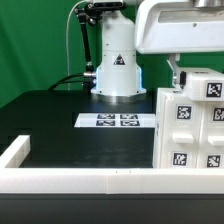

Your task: Assemble cabinet

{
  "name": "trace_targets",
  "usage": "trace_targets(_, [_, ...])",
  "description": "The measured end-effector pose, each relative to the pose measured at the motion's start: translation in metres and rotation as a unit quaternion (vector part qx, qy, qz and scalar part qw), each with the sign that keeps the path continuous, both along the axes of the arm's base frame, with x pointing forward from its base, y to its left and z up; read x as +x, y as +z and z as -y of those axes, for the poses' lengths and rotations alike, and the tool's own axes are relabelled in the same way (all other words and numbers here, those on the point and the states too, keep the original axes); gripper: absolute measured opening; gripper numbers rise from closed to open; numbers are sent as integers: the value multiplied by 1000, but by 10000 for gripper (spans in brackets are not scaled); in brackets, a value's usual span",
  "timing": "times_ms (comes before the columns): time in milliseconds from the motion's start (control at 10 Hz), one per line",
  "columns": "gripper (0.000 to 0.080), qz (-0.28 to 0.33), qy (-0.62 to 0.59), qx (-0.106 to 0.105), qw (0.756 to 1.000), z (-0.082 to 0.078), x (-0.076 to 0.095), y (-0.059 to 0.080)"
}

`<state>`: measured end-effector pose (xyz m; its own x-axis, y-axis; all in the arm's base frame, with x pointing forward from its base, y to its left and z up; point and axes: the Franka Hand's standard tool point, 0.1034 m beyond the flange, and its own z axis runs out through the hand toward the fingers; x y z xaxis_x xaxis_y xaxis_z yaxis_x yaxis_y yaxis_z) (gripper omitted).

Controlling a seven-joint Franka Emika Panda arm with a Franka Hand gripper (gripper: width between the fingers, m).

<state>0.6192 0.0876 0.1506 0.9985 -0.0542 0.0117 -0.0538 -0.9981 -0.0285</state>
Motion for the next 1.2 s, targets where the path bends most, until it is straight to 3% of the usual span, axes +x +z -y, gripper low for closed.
trace_targets(300, [563, -2, -111, 0, 994, 3, 1, 0])
trace_targets(500, [563, 6, -216, 4, 976, 5, 2, 0])
trace_targets(700, [563, 18, -328, 11, 945, 9, 2, 0])
trace_targets(1200, [563, 17, -472, 21, 881, 14, 4, -1])
